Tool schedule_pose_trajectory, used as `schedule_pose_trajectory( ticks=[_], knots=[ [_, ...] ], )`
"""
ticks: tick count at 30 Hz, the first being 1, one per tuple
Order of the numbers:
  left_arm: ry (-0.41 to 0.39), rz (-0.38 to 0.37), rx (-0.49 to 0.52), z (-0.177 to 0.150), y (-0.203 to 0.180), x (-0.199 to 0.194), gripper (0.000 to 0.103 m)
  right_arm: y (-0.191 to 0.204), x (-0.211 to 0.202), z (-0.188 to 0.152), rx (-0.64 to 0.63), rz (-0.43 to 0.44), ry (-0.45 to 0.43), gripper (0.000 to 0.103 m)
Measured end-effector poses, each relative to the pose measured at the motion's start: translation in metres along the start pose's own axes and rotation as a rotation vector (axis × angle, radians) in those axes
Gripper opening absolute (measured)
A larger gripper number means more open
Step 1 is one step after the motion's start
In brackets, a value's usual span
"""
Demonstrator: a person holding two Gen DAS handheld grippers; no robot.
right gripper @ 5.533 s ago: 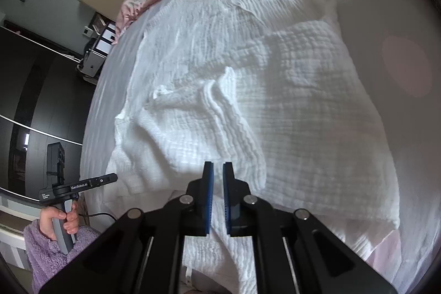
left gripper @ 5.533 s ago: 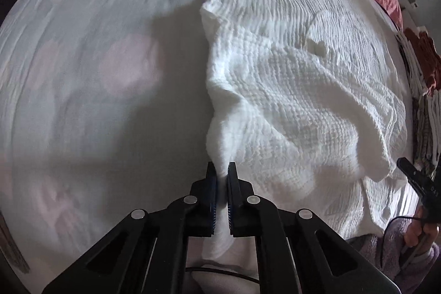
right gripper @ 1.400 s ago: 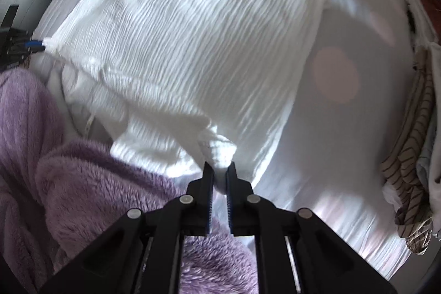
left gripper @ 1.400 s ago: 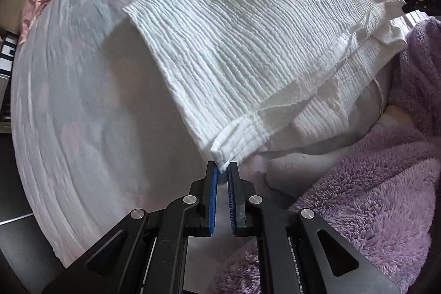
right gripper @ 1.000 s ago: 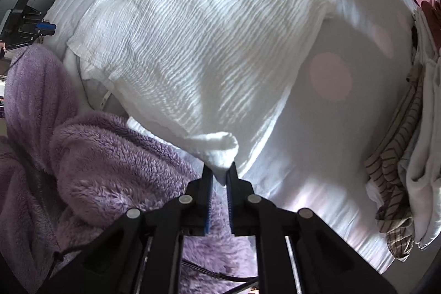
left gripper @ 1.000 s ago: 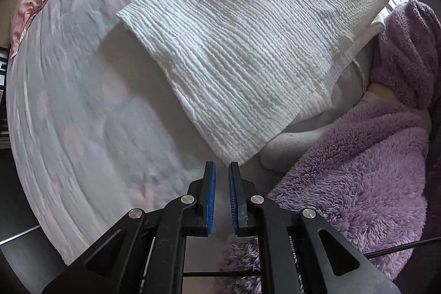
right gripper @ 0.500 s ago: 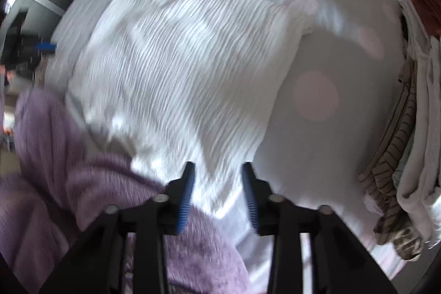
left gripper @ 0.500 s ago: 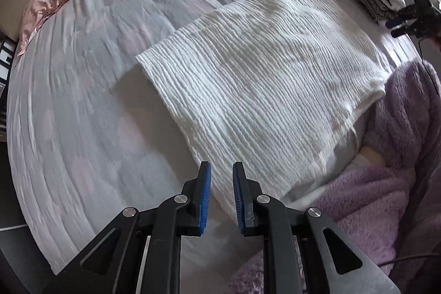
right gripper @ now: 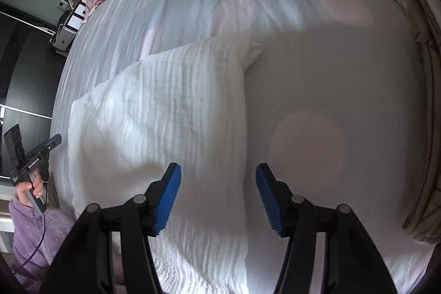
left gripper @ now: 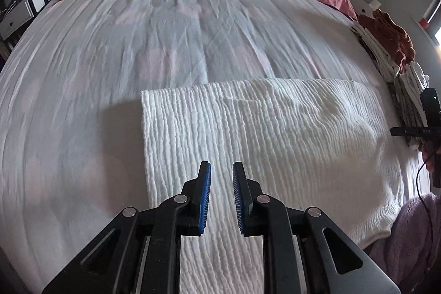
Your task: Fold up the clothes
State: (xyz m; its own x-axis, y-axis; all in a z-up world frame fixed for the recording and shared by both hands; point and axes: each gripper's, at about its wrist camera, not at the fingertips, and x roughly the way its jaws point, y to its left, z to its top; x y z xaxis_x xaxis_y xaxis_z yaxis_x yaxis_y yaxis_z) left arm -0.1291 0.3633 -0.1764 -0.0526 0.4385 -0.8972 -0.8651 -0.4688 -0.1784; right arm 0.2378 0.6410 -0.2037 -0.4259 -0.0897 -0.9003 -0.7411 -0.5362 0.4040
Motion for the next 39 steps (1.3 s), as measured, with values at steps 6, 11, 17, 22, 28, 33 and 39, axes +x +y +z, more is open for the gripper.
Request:
schedule_pose_trajectory(
  ticks=[6, 11, 17, 22, 28, 33, 39],
  knots=[
    [0.033, 0.038, -0.014, -0.007, 0.006, 0.021, 0.018, 0.002, 0.023, 0.001, 0.000, 0.005, -0.005, 0.057],
    [0.038, 0.031, -0.020, -0.008, 0.007, 0.026, 0.018, 0.021, 0.030, -0.005, -0.036, -0.004, -0.017, 0.049],
    [0.011, 0.023, -0.056, -0.012, 0.014, 0.015, 0.018, 0.043, 0.039, -0.013, -0.054, -0.054, -0.017, 0.010],
    [-0.020, 0.014, -0.092, -0.017, 0.024, 0.001, 0.018, 0.069, 0.015, -0.012, -0.034, -0.043, -0.055, 0.009],
    [-0.054, -0.006, -0.091, -0.020, 0.025, -0.011, 0.018, 0.130, -0.024, -0.009, -0.076, -0.023, -0.121, 0.008],
    [-0.079, -0.030, -0.100, -0.023, 0.029, -0.020, 0.018, 0.188, -0.040, -0.013, -0.138, -0.002, -0.150, 0.008],
    [-0.113, -0.093, -0.157, -0.026, 0.045, -0.031, 0.018, 0.263, -0.033, -0.011, -0.226, 0.038, -0.151, 0.008]
  ],
)
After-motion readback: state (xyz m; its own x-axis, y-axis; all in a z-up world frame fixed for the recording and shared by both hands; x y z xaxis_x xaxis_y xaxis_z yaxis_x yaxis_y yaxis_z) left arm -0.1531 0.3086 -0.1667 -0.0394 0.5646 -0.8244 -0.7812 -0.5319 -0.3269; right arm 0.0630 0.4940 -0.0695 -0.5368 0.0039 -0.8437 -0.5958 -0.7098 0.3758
